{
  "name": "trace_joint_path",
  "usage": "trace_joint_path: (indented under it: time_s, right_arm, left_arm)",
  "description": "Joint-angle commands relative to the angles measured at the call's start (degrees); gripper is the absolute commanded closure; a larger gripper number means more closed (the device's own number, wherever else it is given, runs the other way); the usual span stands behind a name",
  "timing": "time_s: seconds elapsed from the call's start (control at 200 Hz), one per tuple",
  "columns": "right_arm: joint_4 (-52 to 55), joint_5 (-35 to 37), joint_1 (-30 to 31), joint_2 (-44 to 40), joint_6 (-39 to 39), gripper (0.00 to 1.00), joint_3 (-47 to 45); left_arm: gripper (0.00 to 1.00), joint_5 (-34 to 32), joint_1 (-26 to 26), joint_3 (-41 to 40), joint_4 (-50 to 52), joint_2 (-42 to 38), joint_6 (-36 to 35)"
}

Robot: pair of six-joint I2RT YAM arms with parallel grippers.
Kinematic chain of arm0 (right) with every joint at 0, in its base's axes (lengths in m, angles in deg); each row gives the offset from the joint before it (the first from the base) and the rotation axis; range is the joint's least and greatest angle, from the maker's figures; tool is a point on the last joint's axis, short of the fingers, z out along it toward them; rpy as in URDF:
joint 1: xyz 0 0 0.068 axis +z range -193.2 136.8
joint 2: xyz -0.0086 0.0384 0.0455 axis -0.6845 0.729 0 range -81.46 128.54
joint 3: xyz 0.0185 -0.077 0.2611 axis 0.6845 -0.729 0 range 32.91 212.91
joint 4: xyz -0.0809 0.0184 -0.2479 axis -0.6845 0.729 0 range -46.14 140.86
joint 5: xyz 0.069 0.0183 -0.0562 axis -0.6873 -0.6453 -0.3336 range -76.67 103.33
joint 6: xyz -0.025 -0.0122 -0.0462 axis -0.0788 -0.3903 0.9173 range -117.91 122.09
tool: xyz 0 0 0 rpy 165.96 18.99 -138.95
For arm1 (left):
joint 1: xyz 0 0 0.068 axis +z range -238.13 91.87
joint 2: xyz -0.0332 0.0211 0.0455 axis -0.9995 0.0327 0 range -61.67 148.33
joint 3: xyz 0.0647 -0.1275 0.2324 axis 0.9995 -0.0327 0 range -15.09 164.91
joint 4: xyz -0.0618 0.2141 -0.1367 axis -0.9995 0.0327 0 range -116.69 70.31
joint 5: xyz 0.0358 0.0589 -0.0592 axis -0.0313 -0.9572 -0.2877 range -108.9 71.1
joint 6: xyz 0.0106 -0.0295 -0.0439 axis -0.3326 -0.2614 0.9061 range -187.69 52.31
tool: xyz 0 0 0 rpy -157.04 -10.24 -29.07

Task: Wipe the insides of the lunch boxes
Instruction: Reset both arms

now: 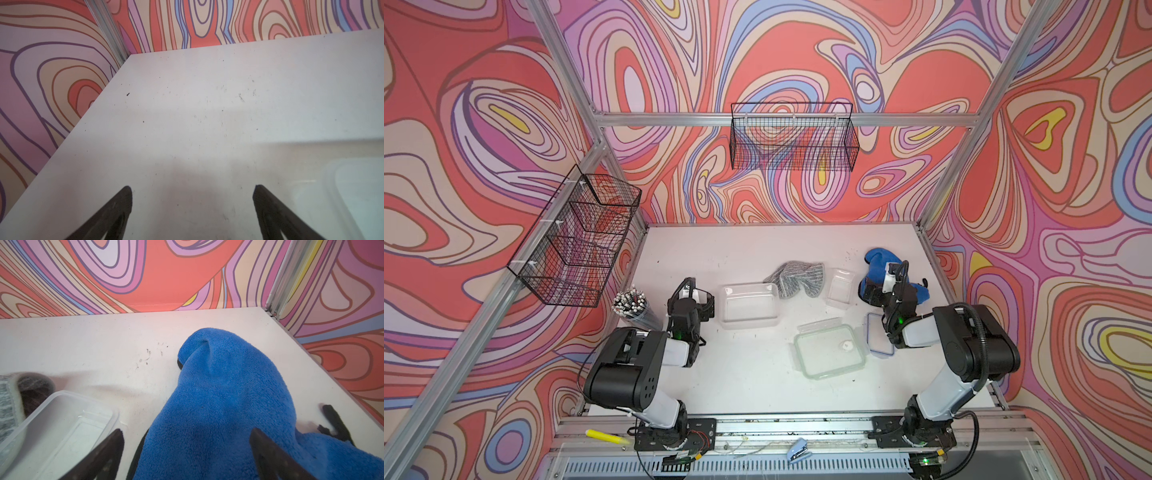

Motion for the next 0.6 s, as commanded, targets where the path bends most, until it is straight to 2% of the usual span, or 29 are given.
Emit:
trace_joint_path:
  time_s: [0.0, 0.055, 0.095, 0.596]
  right_arm:
    - [-0.45, 0.07, -0.25, 0.22, 0.01, 0.02, 0.32]
    - [-0.48, 0.14, -0.22, 0.22, -0.01, 0.02, 0.33]
    - [-0.52, 0.12, -0.25, 0.22, 0.0, 0.02, 0.28]
    - [-0.48, 0.13, -0.28, 0.22, -0.03, 0.02, 0.33]
  left_arm:
    - [0.04, 3.19, 2.41, 2.16, 3.31, -0.28, 2.17]
    - [0.05, 3.11, 2.47, 1.97, 2.46, -0.28, 2.1]
    - [0.0, 3.04, 2.47, 2.43, 4.2, -0.78, 2.29]
    - [0.0, 3.01, 2.43, 1.98, 2.54, -0.19, 2.29]
